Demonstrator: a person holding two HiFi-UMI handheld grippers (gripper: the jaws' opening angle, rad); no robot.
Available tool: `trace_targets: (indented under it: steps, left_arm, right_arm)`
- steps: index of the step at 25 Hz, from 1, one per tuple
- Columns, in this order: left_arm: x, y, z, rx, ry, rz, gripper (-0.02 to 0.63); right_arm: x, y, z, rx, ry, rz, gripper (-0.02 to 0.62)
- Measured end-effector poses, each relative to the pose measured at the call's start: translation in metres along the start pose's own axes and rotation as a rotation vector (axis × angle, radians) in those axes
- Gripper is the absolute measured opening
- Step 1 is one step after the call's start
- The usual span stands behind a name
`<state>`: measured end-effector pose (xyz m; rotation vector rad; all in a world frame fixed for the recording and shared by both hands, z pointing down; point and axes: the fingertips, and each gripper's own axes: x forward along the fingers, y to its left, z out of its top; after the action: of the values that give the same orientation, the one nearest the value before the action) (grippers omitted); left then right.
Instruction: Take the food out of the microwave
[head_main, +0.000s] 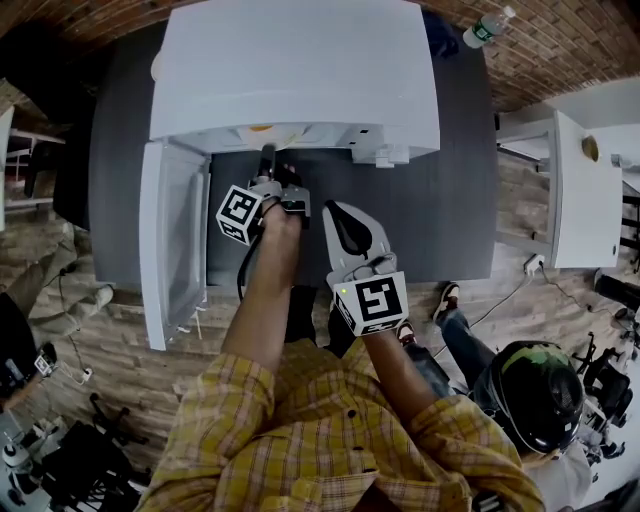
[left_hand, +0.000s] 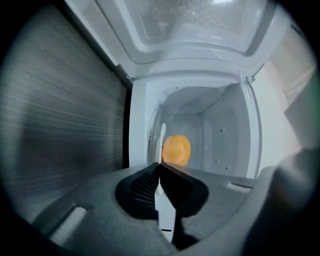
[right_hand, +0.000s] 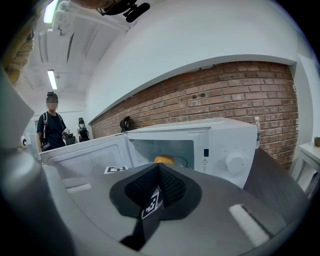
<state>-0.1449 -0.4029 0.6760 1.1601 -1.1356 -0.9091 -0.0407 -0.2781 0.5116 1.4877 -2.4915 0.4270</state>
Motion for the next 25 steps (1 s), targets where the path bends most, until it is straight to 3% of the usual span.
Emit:
trace_targets:
  steps: [25]
  left_arm:
    - [-0.027, -0.017, -0.002, -0.054, -0.012, -0.081, 0.003]
  right_arm:
    - [-0.009, -0.002, 0.006, -0.008, -0.01, 0.006, 0.006]
